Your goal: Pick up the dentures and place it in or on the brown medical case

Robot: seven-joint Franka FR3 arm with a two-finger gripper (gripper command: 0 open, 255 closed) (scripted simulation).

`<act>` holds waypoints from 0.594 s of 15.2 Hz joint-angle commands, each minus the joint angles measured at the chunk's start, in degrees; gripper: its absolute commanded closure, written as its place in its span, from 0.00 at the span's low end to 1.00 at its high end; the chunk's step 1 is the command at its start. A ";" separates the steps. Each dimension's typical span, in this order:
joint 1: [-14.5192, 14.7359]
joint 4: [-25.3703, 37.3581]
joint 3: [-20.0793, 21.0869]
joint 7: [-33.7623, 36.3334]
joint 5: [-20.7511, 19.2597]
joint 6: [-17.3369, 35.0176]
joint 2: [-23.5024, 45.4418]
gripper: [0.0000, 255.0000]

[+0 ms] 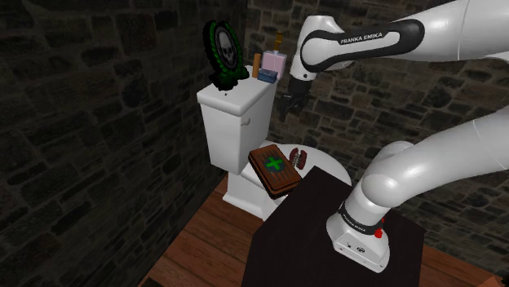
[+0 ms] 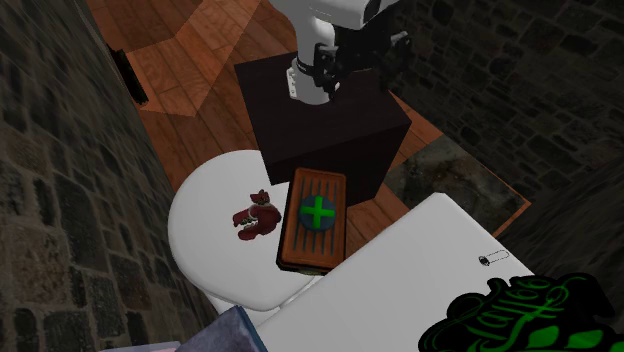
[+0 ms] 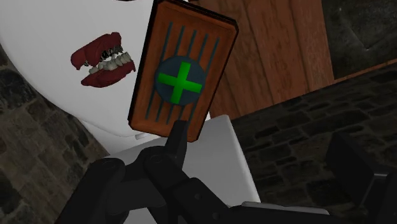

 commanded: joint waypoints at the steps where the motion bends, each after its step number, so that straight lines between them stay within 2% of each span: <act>1: -0.85 -0.52 -1.24 -0.64 -0.37 3.36 2.99 0.00; 9: -3.36 0.74 -6.25 -3.95 0.27 16.02 18.06 0.00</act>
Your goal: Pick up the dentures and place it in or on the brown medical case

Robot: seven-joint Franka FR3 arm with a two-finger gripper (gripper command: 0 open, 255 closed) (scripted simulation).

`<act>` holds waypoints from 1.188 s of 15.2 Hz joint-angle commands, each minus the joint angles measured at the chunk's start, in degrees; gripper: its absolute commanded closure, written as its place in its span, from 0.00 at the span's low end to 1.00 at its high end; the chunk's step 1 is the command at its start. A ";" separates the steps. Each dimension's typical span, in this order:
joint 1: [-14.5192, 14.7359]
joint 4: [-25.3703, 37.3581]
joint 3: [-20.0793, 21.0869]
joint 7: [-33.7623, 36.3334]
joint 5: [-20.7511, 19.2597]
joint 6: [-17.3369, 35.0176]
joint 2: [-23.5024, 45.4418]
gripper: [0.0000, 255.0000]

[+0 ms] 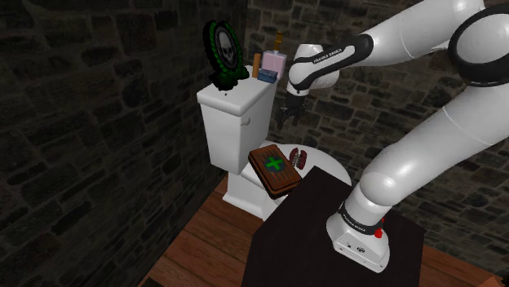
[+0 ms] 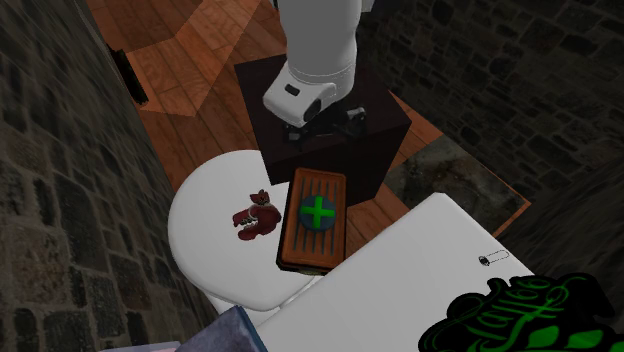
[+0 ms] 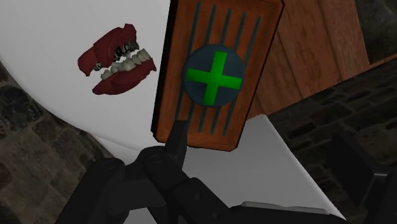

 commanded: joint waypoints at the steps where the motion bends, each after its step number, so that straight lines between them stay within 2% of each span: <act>1: -0.45 0.78 -1.12 -0.86 0.64 2.96 4.00 0.00; 5: -1.41 3.26 -3.30 -3.58 3.11 8.19 12.52 0.00; 10: -3.27 7.80 -4.86 -7.95 8.14 13.31 23.55 0.00; 18: -9.09 17.70 -3.82 -14.15 16.38 17.95 40.39 0.00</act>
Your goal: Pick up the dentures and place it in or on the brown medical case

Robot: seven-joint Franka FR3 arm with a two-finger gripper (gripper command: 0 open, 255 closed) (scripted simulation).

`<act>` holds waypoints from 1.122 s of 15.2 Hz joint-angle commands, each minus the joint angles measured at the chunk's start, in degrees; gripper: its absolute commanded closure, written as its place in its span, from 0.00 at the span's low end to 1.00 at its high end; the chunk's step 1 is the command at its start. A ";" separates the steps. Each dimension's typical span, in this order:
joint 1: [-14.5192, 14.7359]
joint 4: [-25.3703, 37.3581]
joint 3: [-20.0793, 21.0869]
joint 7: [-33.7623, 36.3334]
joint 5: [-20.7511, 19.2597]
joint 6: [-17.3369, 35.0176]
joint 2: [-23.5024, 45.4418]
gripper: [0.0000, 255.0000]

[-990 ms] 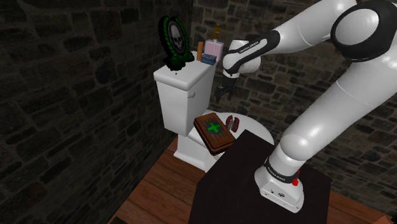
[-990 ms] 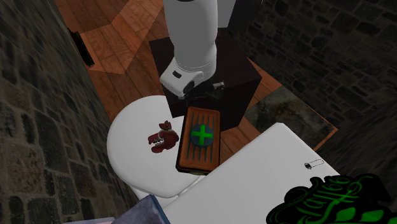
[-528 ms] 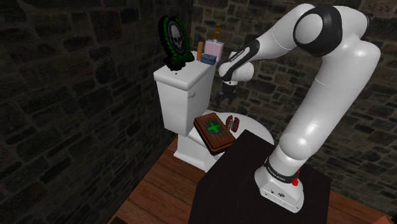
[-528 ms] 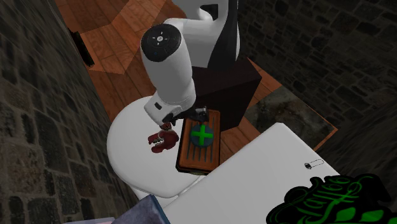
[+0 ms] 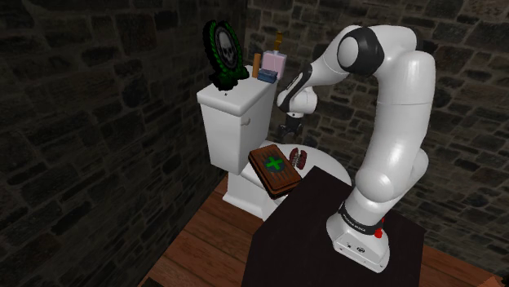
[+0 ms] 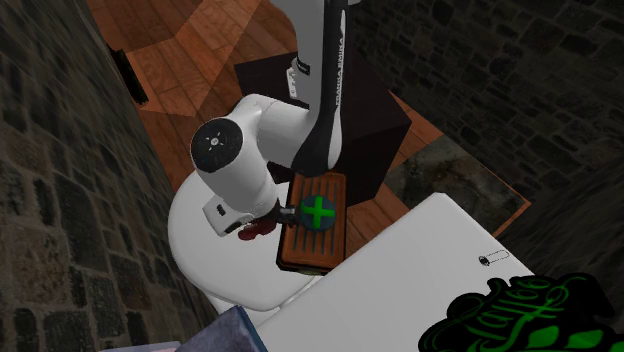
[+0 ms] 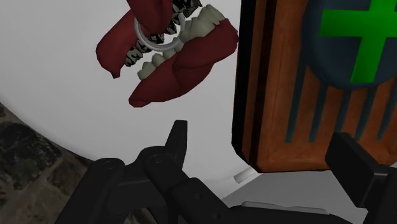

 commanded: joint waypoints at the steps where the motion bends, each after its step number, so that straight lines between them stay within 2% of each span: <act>1: -1.10 1.29 0.54 -1.08 1.34 1.16 2.72 0.00; 8: -2.32 1.87 2.53 -2.81 3.81 5.01 7.24 0.00; 15: -2.33 1.87 2.54 -2.80 3.80 5.01 7.24 0.00; 16: -2.33 1.87 2.54 -2.80 3.80 5.01 7.24 1.00; 17: -2.33 1.87 2.54 -2.80 3.80 5.01 7.24 1.00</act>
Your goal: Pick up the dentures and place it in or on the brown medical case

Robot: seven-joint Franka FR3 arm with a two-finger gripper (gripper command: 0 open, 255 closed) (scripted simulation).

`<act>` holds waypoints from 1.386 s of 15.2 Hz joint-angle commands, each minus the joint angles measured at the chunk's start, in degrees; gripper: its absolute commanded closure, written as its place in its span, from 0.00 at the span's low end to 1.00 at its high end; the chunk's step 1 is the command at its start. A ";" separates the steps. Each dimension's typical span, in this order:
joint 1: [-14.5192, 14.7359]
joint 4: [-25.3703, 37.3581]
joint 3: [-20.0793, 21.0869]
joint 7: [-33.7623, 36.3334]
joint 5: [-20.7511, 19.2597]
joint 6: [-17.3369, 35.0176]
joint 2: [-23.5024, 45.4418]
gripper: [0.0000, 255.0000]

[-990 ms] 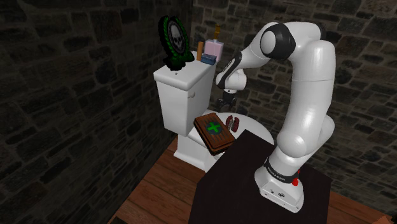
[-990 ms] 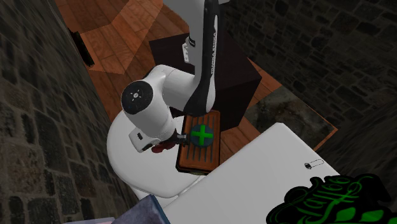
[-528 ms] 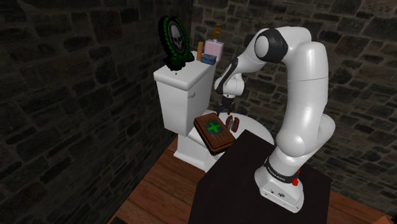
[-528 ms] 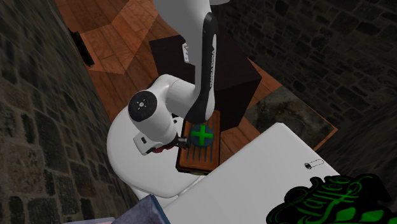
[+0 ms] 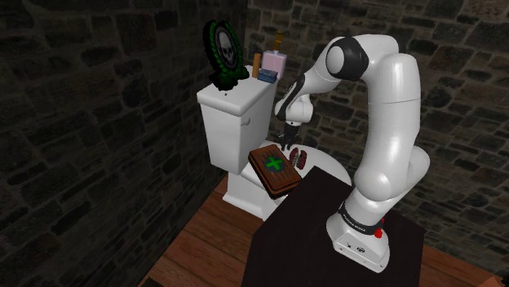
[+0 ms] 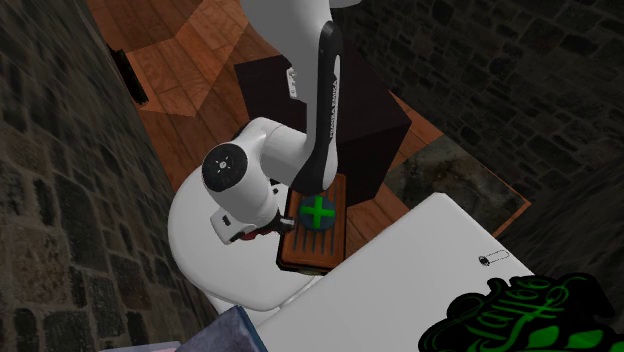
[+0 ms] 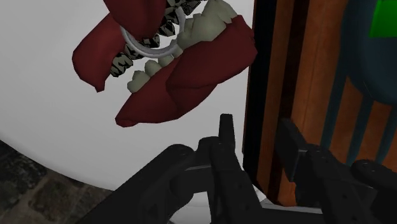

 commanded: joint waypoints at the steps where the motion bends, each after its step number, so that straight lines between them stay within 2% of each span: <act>1: 0.00 0.00 0.00 0.00 0.00 0.00 0.01 1.00; 8: 0.00 0.00 0.00 0.00 0.00 0.00 0.01 1.00; 9: 0.00 0.00 0.00 0.00 0.00 0.00 0.01 0.00; 12: 4.44 -7.12 -4.91 1.20 -7.34 2.07 -6.27 0.00; 14: 7.84 -11.61 -8.96 2.97 -13.65 3.14 -10.60 0.00; 21: 5.83 -11.20 -6.60 0.83 -10.89 7.26 -5.99 0.00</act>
